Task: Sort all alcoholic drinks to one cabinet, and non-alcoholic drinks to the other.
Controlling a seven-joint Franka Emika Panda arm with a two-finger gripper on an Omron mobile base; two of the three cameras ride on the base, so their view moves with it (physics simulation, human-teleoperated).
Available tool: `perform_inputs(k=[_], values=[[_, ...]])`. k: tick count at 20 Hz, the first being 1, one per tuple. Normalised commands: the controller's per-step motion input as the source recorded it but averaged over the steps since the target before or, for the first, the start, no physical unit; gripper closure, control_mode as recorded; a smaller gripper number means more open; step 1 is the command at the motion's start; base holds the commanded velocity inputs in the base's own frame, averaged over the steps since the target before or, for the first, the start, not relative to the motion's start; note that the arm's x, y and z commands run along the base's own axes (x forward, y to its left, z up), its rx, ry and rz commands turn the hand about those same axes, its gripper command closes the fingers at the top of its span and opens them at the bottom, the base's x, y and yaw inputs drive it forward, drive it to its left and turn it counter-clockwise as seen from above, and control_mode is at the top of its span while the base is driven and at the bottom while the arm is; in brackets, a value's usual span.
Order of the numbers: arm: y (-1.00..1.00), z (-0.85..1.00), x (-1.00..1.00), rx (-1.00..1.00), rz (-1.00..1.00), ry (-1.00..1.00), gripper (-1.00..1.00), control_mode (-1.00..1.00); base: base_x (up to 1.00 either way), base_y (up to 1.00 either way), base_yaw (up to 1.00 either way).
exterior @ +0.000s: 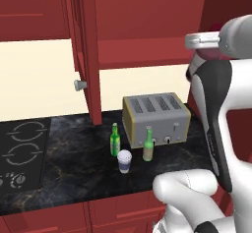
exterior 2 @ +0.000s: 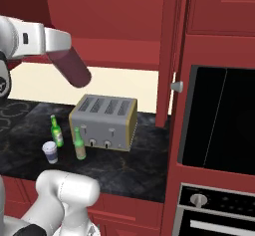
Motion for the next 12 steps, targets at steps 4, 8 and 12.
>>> perform_inputs(k=[4, 8, 12], values=[[-0.05, 0.06, 0.19, 0.0, -0.04, -0.04, 1.0, -1.0, 0.0, 0.0, 0.0], [-0.05, 0.03, 0.22, 0.01, -0.03, 0.0, 1.0, -1.0, 0.0, 0.0, 0.0], [-0.05, 0.01, 0.24, 0.02, -0.03, 0.0, 1.0, -1.0, 0.0, 0.0, 0.0]])
